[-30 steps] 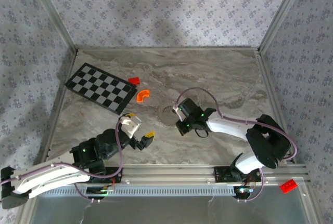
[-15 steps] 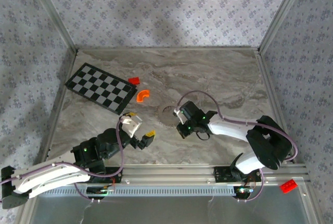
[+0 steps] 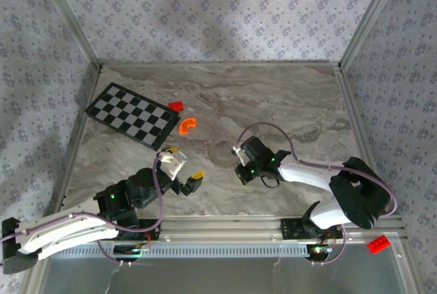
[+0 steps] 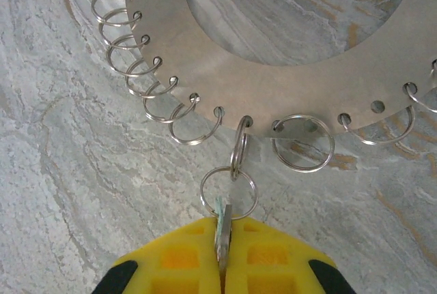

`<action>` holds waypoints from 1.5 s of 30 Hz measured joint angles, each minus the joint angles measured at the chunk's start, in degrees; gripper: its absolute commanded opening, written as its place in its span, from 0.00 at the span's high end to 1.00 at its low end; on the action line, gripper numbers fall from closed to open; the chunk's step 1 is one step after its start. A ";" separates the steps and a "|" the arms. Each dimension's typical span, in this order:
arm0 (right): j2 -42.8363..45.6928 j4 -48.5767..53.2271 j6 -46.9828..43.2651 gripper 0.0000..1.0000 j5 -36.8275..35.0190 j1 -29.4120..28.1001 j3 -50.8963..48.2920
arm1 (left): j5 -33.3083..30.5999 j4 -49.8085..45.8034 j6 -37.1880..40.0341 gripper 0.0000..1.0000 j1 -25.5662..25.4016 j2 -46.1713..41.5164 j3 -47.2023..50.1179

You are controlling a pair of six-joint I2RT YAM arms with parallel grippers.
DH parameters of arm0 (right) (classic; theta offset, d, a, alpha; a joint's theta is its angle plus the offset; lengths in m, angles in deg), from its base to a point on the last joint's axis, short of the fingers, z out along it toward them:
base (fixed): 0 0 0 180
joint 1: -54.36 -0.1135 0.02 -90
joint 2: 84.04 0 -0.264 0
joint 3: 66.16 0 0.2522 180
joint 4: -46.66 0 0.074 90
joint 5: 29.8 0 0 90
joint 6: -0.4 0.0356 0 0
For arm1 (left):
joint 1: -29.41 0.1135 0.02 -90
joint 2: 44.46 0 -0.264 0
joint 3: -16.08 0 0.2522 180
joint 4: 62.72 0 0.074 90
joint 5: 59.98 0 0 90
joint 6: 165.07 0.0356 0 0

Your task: Put the keys on the keyring

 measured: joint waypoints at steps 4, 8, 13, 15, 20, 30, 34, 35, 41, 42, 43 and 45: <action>0.22 -0.68 0.39 0.91 0.02 0.04 -0.48 | 0.00 0.31 0.00 0.00 0.09 -0.04 0.02; 0.90 -1.09 0.94 0.87 -0.02 0.13 -1.16 | -0.04 1.27 -0.02 0.01 0.20 0.28 0.02; 3.43 -1.09 1.53 0.78 -0.39 0.13 -2.29 | -1.68 1.53 -1.11 0.00 0.20 1.88 0.00; 4.94 -1.11 1.84 0.74 -0.59 0.13 -2.67 | -2.19 1.51 -1.68 0.00 0.20 2.19 -0.04; 8.46 -1.05 2.38 0.68 -1.03 0.24 -3.93 | -3.34 1.22 -3.32 0.00 0.20 2.23 -1.14; 27.41 1.29 2.47 0.45 -7.72 0.24 -7.76 | -11.69 -2.03 -9.75 0.00 0.74 1.86 -3.23; 38.03 3.58 3.02 0.31 -11.54 0.66 -10.08 | -14.86 -6.78 -10.78 0.00 2.75 3.21 -5.70; 40.22 4.09 2.99 0.27 -12.52 1.07 -10.49 | -15.45 -8.24 -10.84 0.00 3.52 3.69 -6.25; 45.11 6.58 2.16 0.00 -16.41 5.20 -10.71 | -19.61 -14.95 -12.31 0.00 9.35 4.33 -7.06; 45.13 6.60 2.01 0.00 -16.57 5.97 -10.71 | -19.93 -15.82 -12.70 0.00 10.62 4.17 -7.06; 45.09 6.60 1.95 0.00 -16.59 6.93 -10.71 | -20.17 -16.59 -13.05 0.00 11.89 3.87 -7.06; 44.78 6.64 1.81 0.00 -16.57 8.41 -10.71 | -20.72 -17.84 -13.57 0.00 14.25 2.78 -7.06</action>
